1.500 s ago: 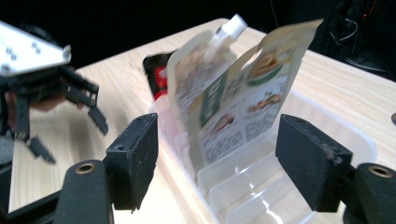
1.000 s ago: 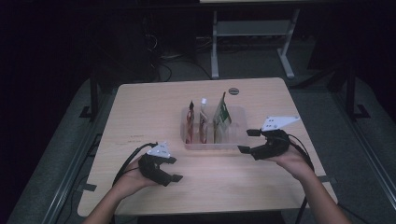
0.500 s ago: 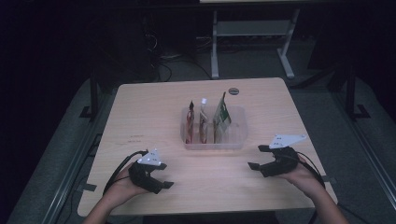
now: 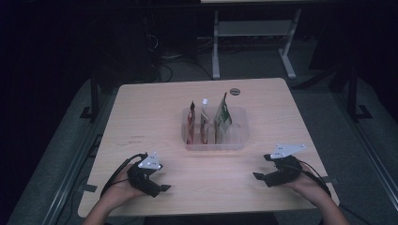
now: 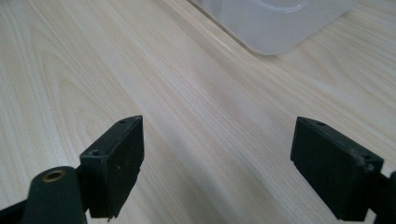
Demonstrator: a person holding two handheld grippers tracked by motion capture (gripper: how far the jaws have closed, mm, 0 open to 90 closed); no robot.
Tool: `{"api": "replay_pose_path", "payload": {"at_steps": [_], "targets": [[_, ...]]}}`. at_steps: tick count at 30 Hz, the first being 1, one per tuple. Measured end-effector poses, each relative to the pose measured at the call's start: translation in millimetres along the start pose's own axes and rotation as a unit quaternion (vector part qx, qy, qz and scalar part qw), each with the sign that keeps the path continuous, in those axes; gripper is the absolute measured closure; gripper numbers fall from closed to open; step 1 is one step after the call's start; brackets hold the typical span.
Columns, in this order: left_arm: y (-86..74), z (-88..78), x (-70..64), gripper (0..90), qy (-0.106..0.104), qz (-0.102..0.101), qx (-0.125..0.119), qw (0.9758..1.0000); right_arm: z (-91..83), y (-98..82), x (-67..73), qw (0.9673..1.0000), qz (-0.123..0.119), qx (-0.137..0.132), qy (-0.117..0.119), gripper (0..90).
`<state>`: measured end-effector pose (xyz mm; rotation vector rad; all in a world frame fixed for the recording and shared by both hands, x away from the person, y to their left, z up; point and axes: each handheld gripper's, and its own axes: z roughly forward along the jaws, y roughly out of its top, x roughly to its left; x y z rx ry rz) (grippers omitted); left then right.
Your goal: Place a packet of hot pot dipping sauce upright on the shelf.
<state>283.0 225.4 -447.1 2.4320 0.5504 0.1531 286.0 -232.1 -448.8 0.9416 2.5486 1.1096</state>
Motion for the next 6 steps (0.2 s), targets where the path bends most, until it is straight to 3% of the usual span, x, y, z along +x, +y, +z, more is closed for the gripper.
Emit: {"api": "replay_pose_path", "payload": {"at_steps": [6], "targets": [[0.6,-0.2,0.9,17.7,-0.003,-0.004,-0.009,1.0000,-0.9,-0.5,-0.9,1.0000,0.005,-0.008,-0.003,15.7]]}}
